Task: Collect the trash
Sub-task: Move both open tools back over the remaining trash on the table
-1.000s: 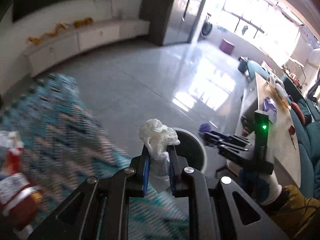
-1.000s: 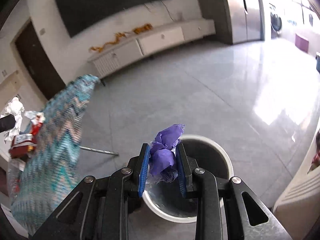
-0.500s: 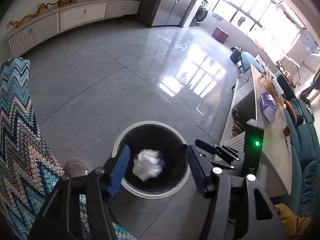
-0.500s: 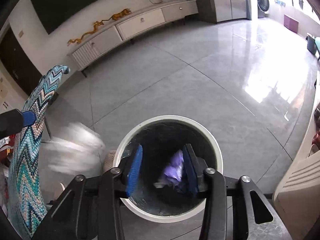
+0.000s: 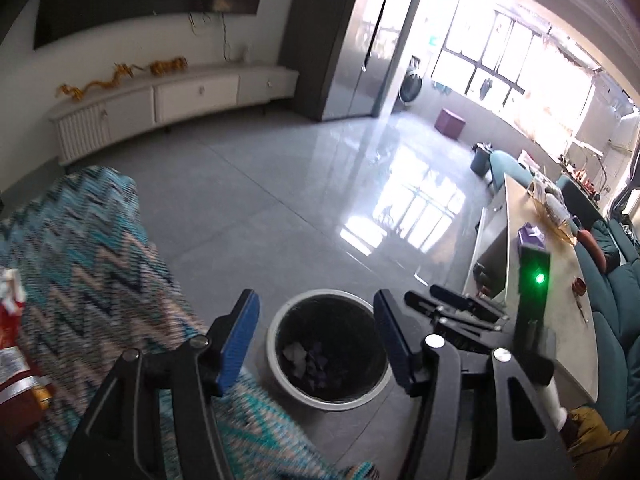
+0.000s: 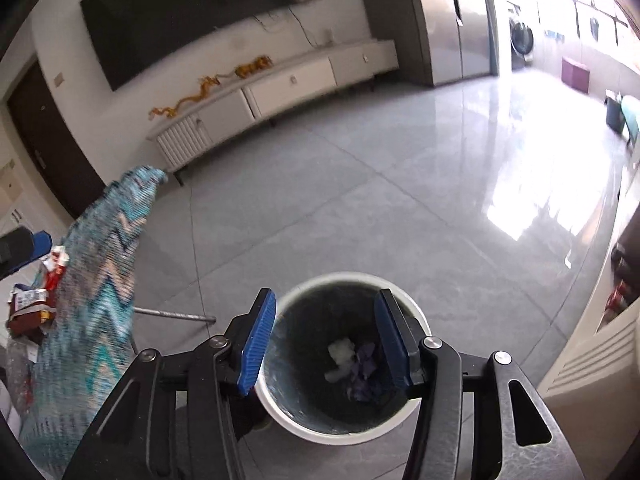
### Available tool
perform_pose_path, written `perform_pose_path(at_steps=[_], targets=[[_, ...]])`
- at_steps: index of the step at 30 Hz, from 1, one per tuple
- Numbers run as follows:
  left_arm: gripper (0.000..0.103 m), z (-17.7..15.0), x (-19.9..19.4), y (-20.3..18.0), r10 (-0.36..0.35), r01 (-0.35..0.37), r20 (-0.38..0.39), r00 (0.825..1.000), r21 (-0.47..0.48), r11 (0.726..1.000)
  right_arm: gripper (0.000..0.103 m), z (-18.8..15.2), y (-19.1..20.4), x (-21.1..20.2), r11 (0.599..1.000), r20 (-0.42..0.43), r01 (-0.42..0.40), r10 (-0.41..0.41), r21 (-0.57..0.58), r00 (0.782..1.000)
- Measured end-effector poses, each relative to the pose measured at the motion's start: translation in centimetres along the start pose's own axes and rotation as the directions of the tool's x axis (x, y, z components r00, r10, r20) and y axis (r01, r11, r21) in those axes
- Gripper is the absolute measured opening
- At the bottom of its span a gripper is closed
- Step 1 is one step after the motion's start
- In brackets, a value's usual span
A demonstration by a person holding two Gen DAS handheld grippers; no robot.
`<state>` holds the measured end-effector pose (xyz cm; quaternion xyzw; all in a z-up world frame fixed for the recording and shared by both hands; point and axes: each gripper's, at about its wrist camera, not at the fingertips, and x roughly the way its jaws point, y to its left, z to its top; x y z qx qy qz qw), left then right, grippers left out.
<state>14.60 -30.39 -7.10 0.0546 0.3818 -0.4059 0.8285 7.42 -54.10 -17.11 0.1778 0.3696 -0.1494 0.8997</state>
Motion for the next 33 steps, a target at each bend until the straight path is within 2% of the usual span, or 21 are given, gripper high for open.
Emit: perform_pose_path(at_steps=[5,11,17,22,25,29,33], targets=[[0.058,-1.1,-5.9,1.4,0.046,-0.047,0.080,0.996,0.011,0.999,0.055,1.3,3.9,-4.1,0.997,0.083,-0.039,0.045,-0.071,0.996],[0.058,-3.5,-14.2,5.5,0.150,-0.148,0.180,0.972,-0.027,0.989,0.055,2.0,9.6,-8.6,0.979,0.144,-0.099,0.125,-0.176,0.982],[0.058,-7.7,-21.5,11.3,0.274,-0.252,0.219,0.937,-0.123,0.960,0.057,2.1,15.9,-12.1,0.950,0.167,-0.150,0.201,-0.275,0.965],[0.059,-12.4,-26.7,16.4,0.374,-0.328,0.225,0.900,-0.216,0.919,0.060,1.7,21.4,-14.0,0.912,0.152,-0.186,0.256,-0.365,0.955],[0.070,-15.2,-28.3,18.6,0.410,-0.350,0.218,0.886,-0.266,0.898,0.060,1.2,24.6,-14.4,0.885,0.122,-0.217,0.289,-0.412,0.949],[0.071,-17.7,-28.6,20.4,0.398,-0.333,0.201,0.895,-0.292,0.897,0.060,0.3,29.3,-14.0,0.841,0.063,-0.247,0.315,-0.482,0.947],[0.071,-19.2,-27.1,21.9,0.330,-0.272,0.166,0.929,-0.296,0.915,0.060,-1.3,33.9,-12.5,0.788,-0.013,-0.279,0.325,-0.549,0.945]])
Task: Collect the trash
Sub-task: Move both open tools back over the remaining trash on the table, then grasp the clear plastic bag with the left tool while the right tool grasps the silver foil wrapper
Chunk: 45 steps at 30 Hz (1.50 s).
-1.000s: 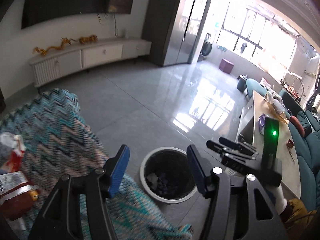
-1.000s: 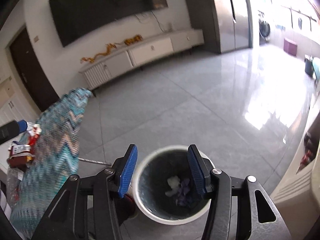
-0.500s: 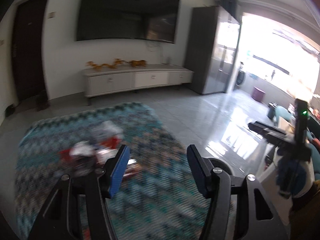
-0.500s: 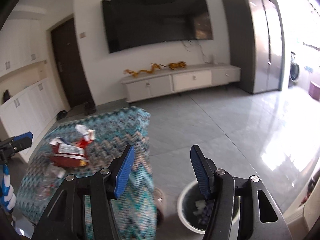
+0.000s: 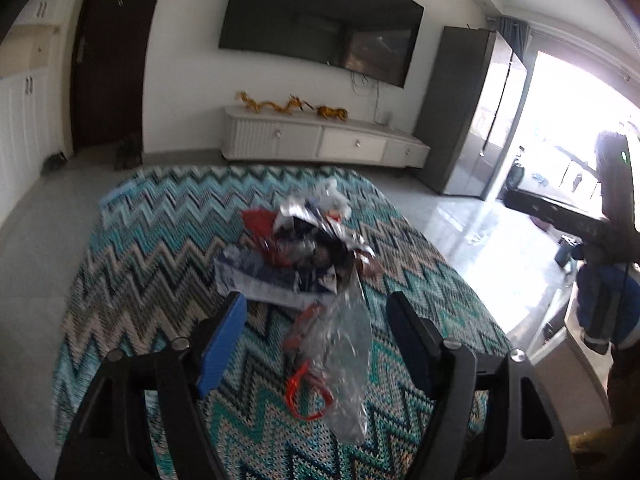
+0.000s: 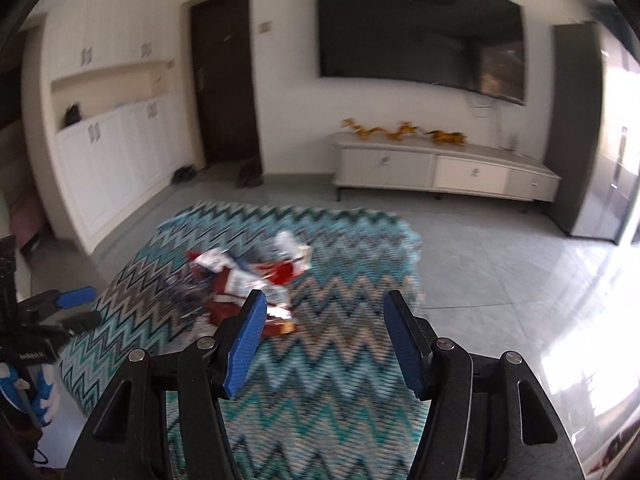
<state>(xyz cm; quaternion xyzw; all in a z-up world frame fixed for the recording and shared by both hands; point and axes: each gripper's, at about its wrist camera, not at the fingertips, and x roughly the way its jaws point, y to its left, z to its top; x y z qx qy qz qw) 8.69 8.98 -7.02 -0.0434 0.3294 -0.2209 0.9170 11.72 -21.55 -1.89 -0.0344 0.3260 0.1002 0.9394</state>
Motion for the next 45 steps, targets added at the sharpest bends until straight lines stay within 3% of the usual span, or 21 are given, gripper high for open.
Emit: perform_pose_path(at_steps=[6,17,31,35,37,38,45], targets=[[0.071,-1.4,3.2,-0.5,-0.064,0.066,-0.081,0.995,0.014,0.998,0.060,0.3,4.7,4.7,0.996,-0.101,-0.048,0.040,-0.077,0.994],[0.071,-3.1,8.7,-0.6,-0.145,0.147,-0.175,0.974,-0.001,0.989,0.060,1.4,8.2,12.8,0.992,-0.227,-0.052,0.024,-0.119,0.974],[0.070,-4.2,9.3,0.8,-0.210,0.207,-0.168,0.963,-0.039,0.978,0.060,1.7,11.7,17.6,0.980,-0.318,0.016,-0.079,-0.197,0.945],[0.059,-4.2,9.2,0.5,-0.206,0.206,-0.177,0.962,-0.016,0.978,0.054,1.4,11.4,17.8,0.977,-0.344,0.037,-0.110,-0.211,0.932],[0.055,-4.3,9.2,0.4,-0.203,0.204,-0.179,0.963,-0.015,0.979,0.040,1.3,10.7,17.8,0.978,-0.355,0.053,-0.124,-0.203,0.927],[0.051,-4.3,9.1,0.4,-0.201,0.202,-0.180,0.963,-0.016,0.979,0.038,1.2,10.2,17.7,0.979,-0.360,0.058,-0.127,-0.196,0.924],[0.018,-4.9,9.0,-0.2,-0.198,0.195,-0.202,0.959,-0.035,0.980,0.015,0.7,7.2,16.0,0.986,-0.348,0.080,-0.127,-0.145,0.929]])
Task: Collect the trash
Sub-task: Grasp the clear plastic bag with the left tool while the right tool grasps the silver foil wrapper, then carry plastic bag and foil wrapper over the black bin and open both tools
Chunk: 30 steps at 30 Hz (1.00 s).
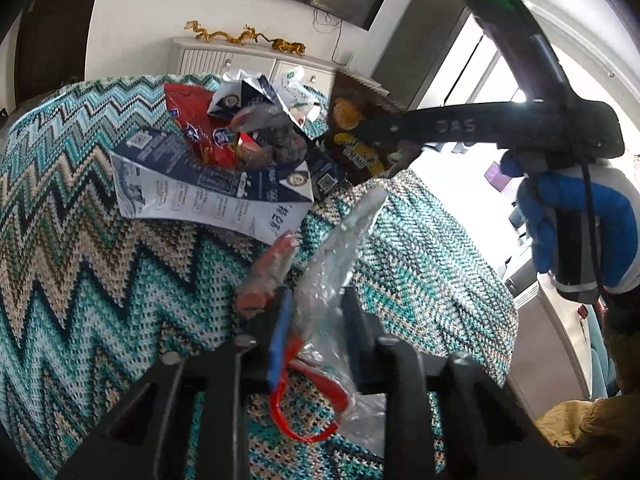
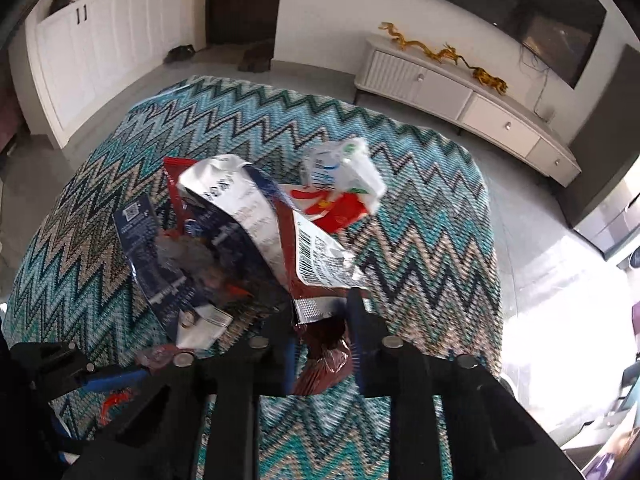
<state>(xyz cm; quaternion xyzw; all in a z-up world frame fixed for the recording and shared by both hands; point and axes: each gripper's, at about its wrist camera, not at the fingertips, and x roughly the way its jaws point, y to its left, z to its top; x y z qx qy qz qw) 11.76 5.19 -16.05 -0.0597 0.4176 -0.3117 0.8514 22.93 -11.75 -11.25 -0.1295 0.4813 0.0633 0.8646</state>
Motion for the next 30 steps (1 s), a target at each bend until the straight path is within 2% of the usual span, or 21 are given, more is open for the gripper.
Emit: perform_pose_path(at_steps=[3,5,12,18,24,30], targets=[[0.006,-0.3,-0.2,-0.1,-0.001,0.001,0.002,1.000,-0.023,1.000,0.009,-0.7,-1.4,-0.5,0.999,0.024,-0.012,0.012,0.030,1.000],[0.004,-0.4,-0.6,0.0,0.003,-0.003,0.016,1.000,-0.042,0.999,0.008,-1.1,-2.1,-1.1,0.999,0.052,-0.031,0.029,0.041,0.998],[0.003,0.1,-3.2,-1.0,0.011,-0.007,0.059,0.998,-0.060,0.998,0.006,-2.5,-4.6,-4.5,0.994,0.174,-0.085,0.071,0.076,0.982],[0.002,2.0,-4.2,-3.6,-0.017,0.020,0.066,0.998,-0.045,0.999,0.006,-4.5,-9.1,-8.0,0.983,0.277,-0.117,0.074,0.143,0.958],[0.002,5.0,-1.9,-8.7,-0.041,0.040,0.013,0.999,0.034,0.999,0.006,-9.8,-17.1,-9.6,0.949,0.310,-0.102,0.005,0.299,0.951],[0.003,8.4,4.1,-16.3,-0.068,0.084,-0.105,0.992,0.161,0.983,0.006,-18.1,-26.1,-8.8,0.873,0.269,-0.046,-0.099,0.486,0.958]])
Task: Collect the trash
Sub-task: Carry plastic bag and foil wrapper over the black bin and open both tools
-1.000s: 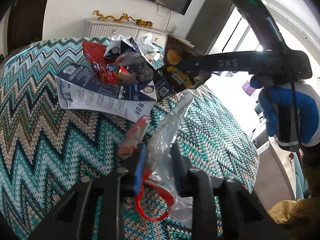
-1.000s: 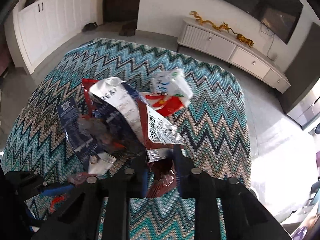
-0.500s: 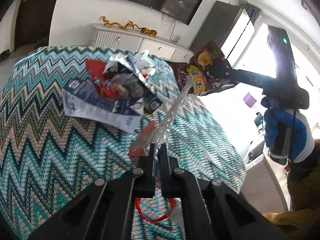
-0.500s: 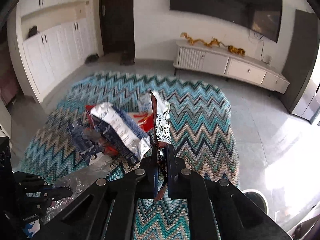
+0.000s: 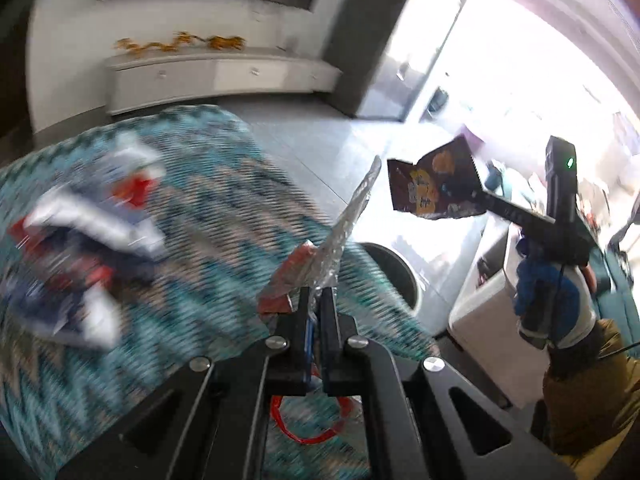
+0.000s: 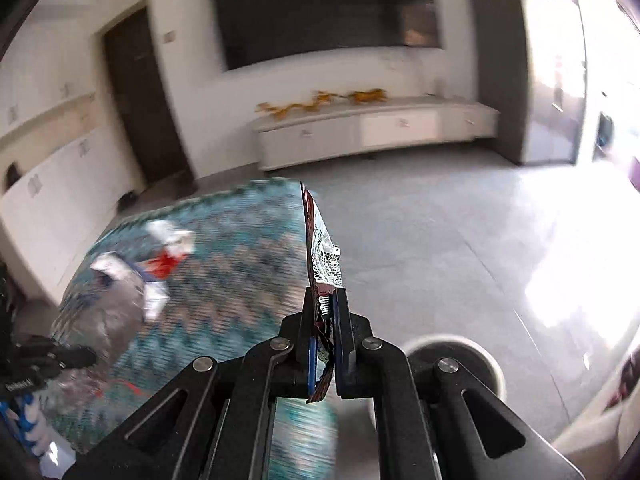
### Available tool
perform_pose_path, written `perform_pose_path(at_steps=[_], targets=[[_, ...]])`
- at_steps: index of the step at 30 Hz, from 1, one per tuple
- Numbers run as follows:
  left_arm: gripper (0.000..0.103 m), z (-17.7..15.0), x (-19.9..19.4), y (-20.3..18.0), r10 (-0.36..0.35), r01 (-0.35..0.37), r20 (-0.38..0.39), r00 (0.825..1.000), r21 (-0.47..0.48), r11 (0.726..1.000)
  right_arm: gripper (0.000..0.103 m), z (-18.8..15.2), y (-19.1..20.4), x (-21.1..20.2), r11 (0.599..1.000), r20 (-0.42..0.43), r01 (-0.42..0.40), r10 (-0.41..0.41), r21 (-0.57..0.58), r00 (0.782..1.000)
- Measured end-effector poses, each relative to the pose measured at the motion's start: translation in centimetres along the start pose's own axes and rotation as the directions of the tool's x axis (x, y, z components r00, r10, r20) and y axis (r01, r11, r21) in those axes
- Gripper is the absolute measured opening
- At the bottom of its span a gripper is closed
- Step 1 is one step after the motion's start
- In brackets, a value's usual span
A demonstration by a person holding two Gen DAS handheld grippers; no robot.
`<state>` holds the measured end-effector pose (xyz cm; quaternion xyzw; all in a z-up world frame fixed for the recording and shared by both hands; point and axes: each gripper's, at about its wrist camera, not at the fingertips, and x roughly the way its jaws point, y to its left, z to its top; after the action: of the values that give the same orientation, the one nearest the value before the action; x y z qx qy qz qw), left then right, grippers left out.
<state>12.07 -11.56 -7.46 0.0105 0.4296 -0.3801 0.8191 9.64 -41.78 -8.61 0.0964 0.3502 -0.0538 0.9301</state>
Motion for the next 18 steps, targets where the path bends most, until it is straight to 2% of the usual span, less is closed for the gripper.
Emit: perform_pose_path(at_steps=[5,8,12,18], targets=[[0.003,4.3,8.0,-6.5,-0.050,0.059,-0.100,0.994,0.088,0.994,0.006,-3.7,-8.6,1.9,0.988,-0.066,0.068,-0.059,0.142,0.996],[0.003,6.0,13.1,-9.5,-0.091,0.103,-0.163,0.982,0.067,0.992,0.006,-6.1,-12.3,3.6,0.971,-0.116,0.082,-0.057,0.224,0.992],[0.003,7.3,19.6,-11.7,-0.114,0.120,-0.227,0.967,0.013,0.993,0.006,-8.3,-15.0,6.6,0.959,-0.175,0.094,-0.047,0.269,0.983],[0.005,7.5,27.6,-13.0,-0.100,0.093,-0.315,0.944,-0.037,0.995,0.008,-9.7,-17.8,10.2,0.940,-0.231,0.094,-0.016,0.329,0.973]])
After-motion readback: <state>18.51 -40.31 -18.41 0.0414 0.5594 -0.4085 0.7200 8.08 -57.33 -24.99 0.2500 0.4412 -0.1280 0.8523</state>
